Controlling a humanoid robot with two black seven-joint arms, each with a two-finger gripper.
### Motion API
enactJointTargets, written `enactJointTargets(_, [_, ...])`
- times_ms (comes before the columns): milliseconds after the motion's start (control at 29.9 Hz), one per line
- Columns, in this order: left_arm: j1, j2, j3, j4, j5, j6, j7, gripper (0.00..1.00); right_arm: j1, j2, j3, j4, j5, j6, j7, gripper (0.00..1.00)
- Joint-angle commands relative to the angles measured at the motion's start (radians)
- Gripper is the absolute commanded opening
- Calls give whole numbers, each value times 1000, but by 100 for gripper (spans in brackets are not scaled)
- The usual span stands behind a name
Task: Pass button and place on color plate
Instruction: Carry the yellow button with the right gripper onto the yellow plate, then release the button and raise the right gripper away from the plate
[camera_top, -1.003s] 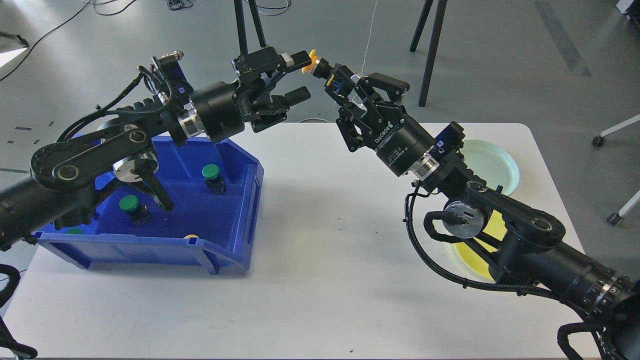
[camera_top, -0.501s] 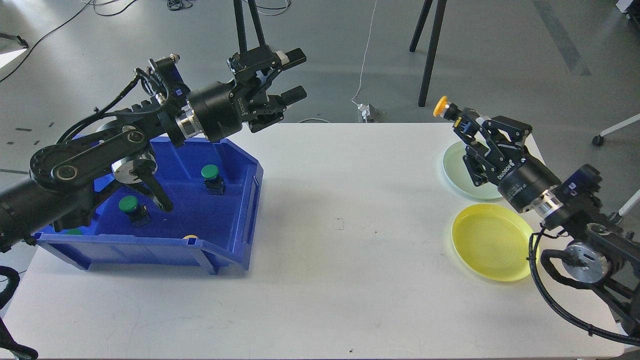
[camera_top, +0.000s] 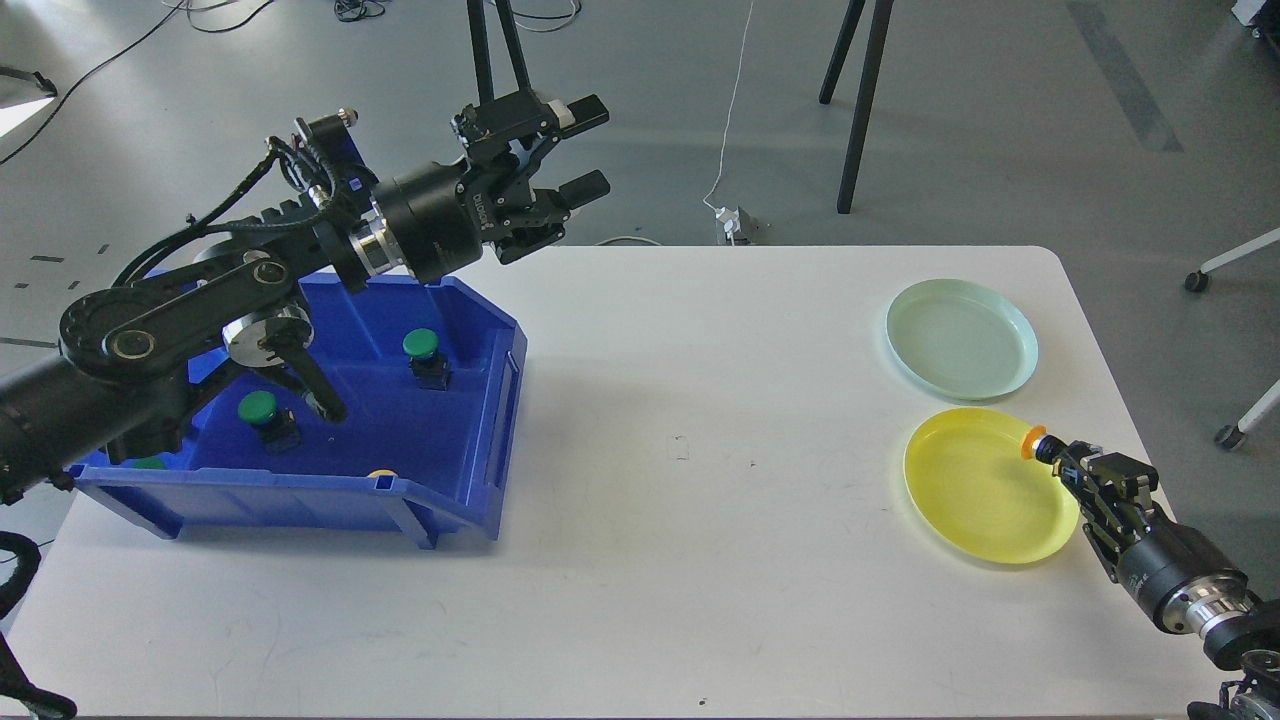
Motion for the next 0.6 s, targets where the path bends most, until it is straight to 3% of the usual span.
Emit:
enactJointTargets(0, [1,2,0,0,-16,0,0,84,1,19,-12,-1,0,-2,0,16])
enactJointTargets(100, [1,2,0,1,-19,0,0,84,4,31,-4,0,3,-4,0,43])
enactJointTargets(201, [1,2,0,6,-19,0,0,84,9,51,-3,3,6,-2,0,54])
enactJointTargets(334, [1,0,0,6,-19,0,0,84,9,57,2,6,7,-2,0,63])
enactJointTargets(568, [1,0,0,9,-22,0,0,84,10,57,25,40,12,-2,0,65])
